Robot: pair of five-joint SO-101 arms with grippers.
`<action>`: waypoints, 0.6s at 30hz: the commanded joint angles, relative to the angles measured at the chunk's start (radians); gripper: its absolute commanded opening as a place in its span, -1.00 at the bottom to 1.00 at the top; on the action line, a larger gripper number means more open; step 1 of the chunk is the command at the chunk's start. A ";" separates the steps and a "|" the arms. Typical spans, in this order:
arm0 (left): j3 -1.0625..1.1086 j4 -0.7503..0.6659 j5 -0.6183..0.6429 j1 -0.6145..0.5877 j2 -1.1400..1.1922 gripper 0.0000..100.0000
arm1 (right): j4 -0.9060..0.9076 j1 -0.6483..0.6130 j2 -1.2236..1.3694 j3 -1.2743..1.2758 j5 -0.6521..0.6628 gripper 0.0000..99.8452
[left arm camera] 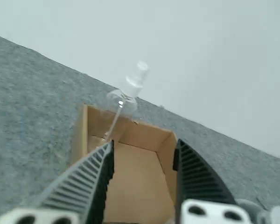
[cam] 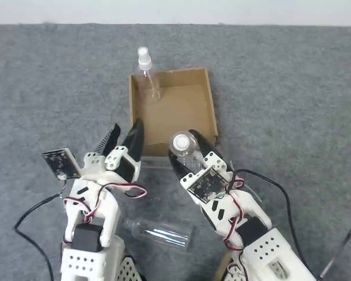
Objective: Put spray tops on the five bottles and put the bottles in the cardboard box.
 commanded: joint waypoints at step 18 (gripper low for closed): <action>0.007 0.060 -0.081 -0.242 -0.018 -0.61 | -0.004 0.053 -0.027 0.015 -0.011 -0.97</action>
